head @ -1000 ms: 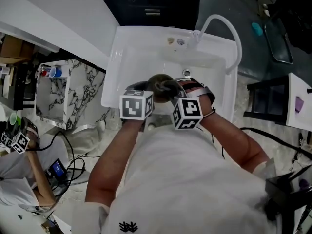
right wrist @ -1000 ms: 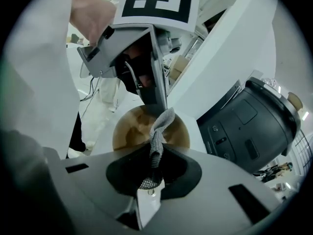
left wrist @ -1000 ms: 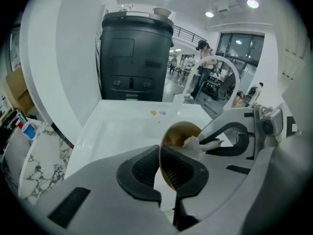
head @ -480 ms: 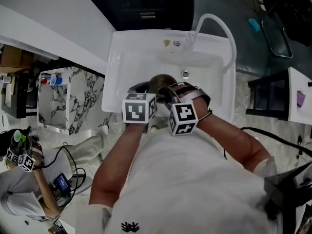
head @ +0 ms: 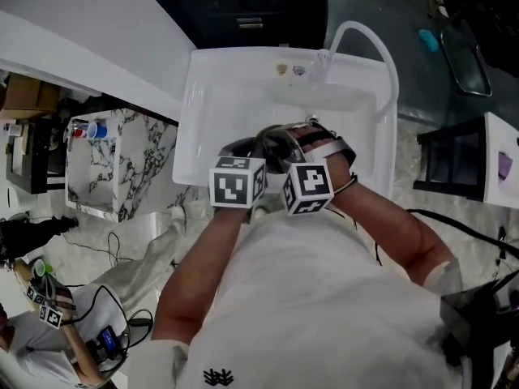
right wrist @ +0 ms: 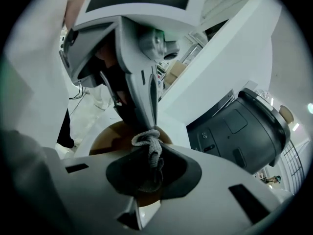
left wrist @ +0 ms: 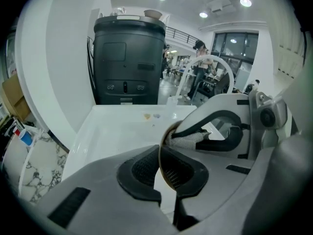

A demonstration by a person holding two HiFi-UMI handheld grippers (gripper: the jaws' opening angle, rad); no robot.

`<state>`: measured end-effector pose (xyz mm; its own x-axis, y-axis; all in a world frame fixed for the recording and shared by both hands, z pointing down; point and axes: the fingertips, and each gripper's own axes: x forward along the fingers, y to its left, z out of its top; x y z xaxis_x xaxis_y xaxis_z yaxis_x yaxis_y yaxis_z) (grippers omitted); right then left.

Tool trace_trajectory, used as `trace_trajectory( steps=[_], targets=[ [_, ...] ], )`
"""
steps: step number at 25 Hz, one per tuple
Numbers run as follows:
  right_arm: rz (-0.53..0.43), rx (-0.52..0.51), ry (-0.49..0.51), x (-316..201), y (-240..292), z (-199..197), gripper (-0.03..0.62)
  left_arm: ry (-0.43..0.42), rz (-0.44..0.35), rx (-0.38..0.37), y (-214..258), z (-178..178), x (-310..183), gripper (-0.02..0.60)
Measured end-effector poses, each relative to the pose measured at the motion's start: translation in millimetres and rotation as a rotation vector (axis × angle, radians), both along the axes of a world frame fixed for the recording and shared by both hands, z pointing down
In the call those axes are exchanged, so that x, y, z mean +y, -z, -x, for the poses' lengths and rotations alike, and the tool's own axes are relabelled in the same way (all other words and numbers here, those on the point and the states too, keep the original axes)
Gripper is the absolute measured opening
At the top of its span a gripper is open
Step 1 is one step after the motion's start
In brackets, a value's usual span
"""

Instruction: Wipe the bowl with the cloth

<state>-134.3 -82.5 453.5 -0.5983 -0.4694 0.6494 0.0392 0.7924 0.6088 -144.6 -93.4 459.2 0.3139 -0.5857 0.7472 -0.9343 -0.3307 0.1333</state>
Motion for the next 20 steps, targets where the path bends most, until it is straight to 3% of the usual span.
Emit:
trace_trajectory(
  steps=[5, 9, 20],
  targets=[
    [-0.021, 0.082, -0.039, -9.2, -12.5, -13.1, 0.043, -0.003, -0.006, -0.021, -0.8, -1.3, -2.1, 0.02],
    [0.035, 0.118, -0.042, -2.6, -26.2, -20.0, 0.043, 0.008, -0.006, -0.029, -2.9, 2.3, -4.2, 0.02],
    [0.186, 0.111, 0.074, 37.4, -37.3, -4.7, 0.043, 0.002, -0.016, -0.038, -1.5, 3.1, -8.4, 0.02]
  ],
)
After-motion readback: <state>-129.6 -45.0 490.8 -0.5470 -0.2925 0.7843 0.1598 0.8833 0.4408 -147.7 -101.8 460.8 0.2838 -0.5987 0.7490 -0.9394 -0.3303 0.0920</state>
